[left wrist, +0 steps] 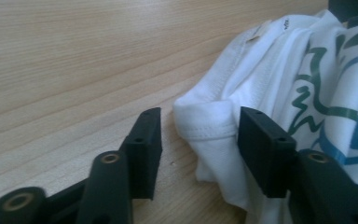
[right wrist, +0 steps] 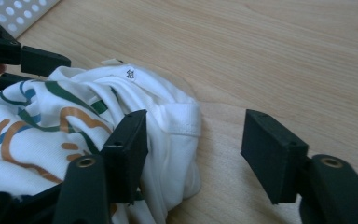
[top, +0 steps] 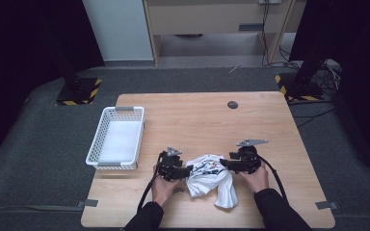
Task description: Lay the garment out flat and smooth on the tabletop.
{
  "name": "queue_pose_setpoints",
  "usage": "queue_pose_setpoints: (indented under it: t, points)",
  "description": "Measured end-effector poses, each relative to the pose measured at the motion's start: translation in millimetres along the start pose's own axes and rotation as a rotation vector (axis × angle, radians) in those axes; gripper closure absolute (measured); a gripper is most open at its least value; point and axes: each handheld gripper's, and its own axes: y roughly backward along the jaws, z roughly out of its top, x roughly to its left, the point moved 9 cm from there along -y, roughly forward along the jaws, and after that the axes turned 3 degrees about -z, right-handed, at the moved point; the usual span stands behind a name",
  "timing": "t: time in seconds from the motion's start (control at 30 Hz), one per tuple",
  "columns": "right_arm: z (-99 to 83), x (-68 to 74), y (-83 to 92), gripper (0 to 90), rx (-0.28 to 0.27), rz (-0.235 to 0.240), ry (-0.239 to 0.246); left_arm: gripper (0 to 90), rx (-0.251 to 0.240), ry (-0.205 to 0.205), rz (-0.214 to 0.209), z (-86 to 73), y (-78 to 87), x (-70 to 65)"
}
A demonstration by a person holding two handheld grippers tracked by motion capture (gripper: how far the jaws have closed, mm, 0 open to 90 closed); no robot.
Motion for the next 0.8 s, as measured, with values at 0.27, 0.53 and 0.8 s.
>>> queue_pose_setpoints:
  t: [0.27, 0.53, 0.8]
  points:
    - [-6.1, 8.2, -5.8, 69.8, 0.032, 0.010, 0.020, 76.0, 0.012, -0.025, -0.013, -4.0, -3.3, -4.2]
    - [-6.6, 14.3, -7.1, 84.1, 0.033, -0.004, 0.057, 83.4, -0.014, -0.068, 0.005, 0.3, 1.2, -7.2]
    - [11.2, 12.2, 10.6, 84.6, -0.053, -0.038, 0.045, 83.6, -0.107, -0.109, 0.015, 24.2, 23.2, -14.4]
